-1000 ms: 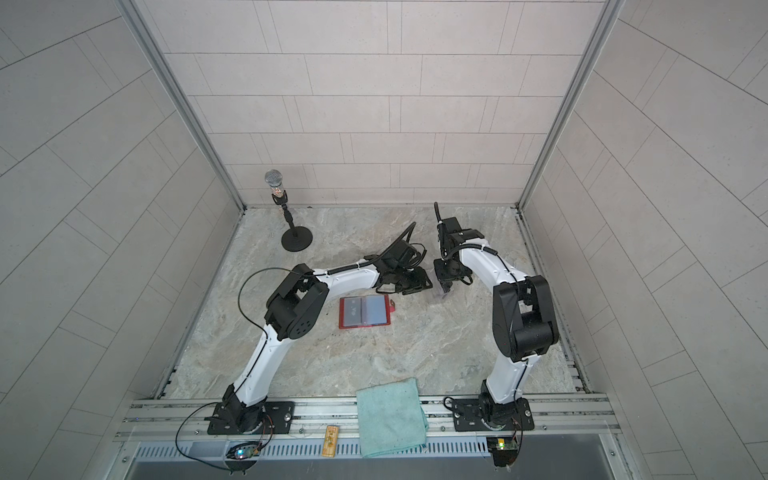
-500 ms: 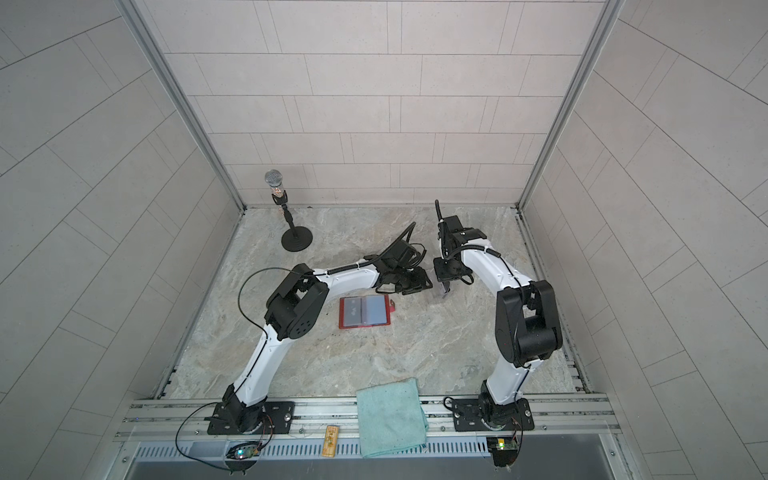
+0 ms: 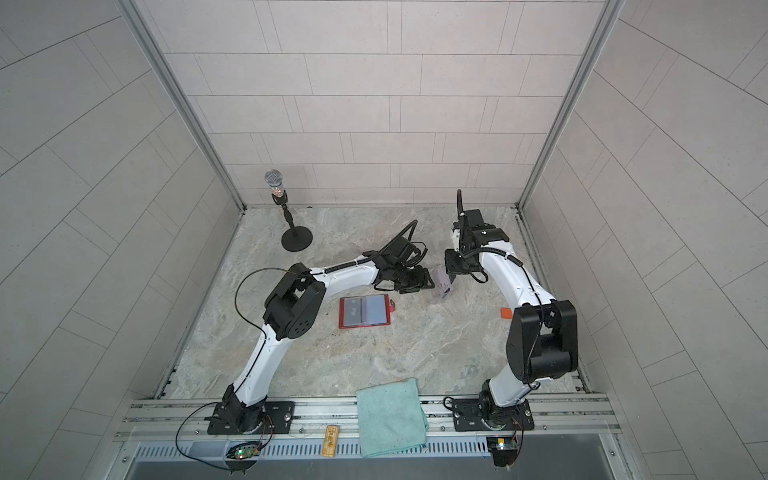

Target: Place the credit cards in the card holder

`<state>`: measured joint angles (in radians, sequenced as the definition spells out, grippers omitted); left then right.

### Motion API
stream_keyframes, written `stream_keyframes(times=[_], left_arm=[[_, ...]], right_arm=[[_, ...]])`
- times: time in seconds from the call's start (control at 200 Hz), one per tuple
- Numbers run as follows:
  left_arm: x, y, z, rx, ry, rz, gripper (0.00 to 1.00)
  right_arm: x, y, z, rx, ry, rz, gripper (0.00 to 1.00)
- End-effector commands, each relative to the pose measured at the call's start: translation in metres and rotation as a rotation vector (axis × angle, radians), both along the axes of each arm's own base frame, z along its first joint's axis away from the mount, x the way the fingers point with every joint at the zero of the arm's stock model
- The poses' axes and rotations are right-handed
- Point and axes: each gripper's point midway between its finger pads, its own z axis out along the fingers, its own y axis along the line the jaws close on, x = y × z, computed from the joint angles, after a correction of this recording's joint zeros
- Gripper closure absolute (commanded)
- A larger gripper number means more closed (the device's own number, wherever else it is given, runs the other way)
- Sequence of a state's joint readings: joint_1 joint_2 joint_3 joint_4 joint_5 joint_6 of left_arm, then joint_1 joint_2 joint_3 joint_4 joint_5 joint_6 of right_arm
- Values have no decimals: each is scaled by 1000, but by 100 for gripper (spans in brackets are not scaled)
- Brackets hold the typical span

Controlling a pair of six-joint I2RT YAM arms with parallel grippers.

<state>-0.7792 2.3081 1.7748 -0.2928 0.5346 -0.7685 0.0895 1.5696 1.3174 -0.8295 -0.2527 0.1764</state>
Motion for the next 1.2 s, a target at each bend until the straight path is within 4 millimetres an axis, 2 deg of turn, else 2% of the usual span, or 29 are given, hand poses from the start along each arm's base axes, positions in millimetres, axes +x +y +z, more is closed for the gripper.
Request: stream_keyframes(times=[0.0, 0.145, 0.225, 0.425, 0.631, 0.791, 0.936, 1.191], left_arm=[[1, 7, 38, -9, -65, -29, 34], [1, 26, 50, 24, -124, -19, 34], [1, 43, 62, 52, -184, -12, 34], [-2, 114, 79, 158, -294, 61, 34], [-21, 198, 64, 282, -287, 129, 34], [-45, 244, 45, 335, -253, 166, 34], [-63, 268, 32, 381, -253, 200, 34], [-78, 272, 17, 341, -244, 218, 36]], right_arm=[[-8, 9, 5, 63, 3, 8, 100], [-11, 19, 10, 122, -1, 20, 100], [-14, 27, 13, 175, 3, 31, 100], [-17, 51, 14, 311, -1, 31, 100], [-20, 76, 5, 385, 20, 14, 100], [-22, 101, -1, 426, 20, 2, 100], [-25, 127, -7, 438, 25, 22, 100], [-39, 167, -29, 408, 89, 106, 100]])
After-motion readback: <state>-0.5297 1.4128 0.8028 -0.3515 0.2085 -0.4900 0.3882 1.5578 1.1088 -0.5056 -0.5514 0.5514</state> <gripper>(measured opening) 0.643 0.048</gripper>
